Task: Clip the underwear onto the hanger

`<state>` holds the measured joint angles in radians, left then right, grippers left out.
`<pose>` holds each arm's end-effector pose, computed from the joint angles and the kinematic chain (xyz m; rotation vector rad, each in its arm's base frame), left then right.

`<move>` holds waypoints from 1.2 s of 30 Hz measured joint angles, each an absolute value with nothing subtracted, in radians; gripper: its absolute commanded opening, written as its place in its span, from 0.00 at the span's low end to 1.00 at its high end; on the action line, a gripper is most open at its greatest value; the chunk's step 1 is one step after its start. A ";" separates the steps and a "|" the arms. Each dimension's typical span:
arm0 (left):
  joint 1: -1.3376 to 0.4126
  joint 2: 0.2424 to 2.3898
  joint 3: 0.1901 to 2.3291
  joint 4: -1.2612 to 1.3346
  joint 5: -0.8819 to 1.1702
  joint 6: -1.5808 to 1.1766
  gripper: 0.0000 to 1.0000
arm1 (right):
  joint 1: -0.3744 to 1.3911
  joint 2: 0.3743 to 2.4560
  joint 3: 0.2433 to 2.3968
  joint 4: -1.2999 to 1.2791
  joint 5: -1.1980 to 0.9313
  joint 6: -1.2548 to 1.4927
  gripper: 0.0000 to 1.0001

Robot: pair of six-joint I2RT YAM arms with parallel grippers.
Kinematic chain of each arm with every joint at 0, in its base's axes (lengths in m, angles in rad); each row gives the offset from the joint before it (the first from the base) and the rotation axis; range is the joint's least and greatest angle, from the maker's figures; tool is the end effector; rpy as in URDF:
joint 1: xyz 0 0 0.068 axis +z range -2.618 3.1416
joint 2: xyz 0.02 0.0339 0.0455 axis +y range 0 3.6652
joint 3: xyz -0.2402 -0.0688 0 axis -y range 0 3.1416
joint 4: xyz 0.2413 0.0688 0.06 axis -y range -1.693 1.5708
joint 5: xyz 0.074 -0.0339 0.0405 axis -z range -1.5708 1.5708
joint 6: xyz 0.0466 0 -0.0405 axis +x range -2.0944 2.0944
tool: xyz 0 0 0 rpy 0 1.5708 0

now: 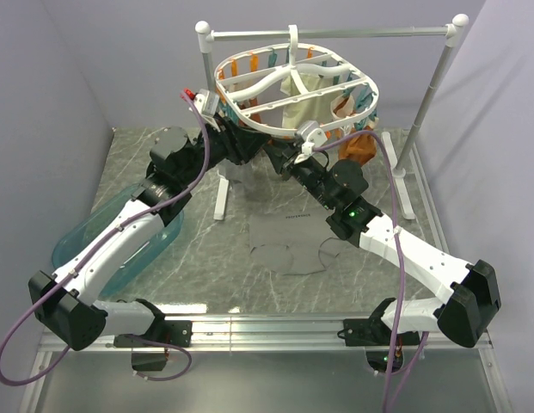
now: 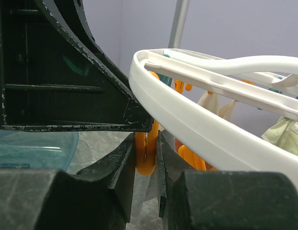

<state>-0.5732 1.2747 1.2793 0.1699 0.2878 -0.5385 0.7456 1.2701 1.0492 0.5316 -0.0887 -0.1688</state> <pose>0.2514 -0.1780 0.4250 0.2808 1.4729 -1.1110 0.2265 0.2148 0.3854 -0.6341 1.1127 0.5530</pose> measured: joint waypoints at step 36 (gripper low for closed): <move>-0.574 1.274 1.226 0.247 0.271 -0.577 0.12 | 0.730 1.317 1.115 0.450 -0.105 -0.178 0.01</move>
<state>-0.5743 1.2743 1.2259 0.2466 0.2707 -0.5774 0.7300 1.3174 1.1149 0.4496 -0.1051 -0.1780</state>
